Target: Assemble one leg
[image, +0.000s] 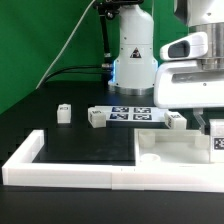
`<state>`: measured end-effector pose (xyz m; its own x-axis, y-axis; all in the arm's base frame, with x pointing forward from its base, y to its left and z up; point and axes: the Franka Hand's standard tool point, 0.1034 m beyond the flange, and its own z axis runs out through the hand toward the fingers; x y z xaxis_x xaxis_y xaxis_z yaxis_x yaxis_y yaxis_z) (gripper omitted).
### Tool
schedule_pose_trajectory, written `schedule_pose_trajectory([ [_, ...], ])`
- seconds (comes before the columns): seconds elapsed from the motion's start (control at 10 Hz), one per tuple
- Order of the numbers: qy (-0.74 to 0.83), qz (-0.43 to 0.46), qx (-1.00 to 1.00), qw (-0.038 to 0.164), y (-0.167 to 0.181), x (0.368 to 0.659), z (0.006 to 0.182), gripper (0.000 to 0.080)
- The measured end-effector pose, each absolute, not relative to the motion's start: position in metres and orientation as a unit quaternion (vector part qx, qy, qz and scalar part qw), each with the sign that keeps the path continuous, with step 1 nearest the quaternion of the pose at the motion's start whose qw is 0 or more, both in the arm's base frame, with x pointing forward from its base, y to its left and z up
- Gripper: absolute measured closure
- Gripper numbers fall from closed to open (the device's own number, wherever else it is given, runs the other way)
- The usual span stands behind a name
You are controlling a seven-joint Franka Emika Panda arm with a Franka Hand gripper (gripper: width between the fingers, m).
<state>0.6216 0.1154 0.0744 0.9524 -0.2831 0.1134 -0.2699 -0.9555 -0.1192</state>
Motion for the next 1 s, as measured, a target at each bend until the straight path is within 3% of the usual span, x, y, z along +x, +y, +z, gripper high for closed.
schedule_pose_trajectory([
  [0.5, 0.499, -0.041, -0.863, 0.07, 0.1132, 0.6209, 0.0738, 0.0509],
  [1.0, 0.638, -0.026, -0.766, 0.081, 0.1146, 0.6203, 0.0739, 0.0508],
])
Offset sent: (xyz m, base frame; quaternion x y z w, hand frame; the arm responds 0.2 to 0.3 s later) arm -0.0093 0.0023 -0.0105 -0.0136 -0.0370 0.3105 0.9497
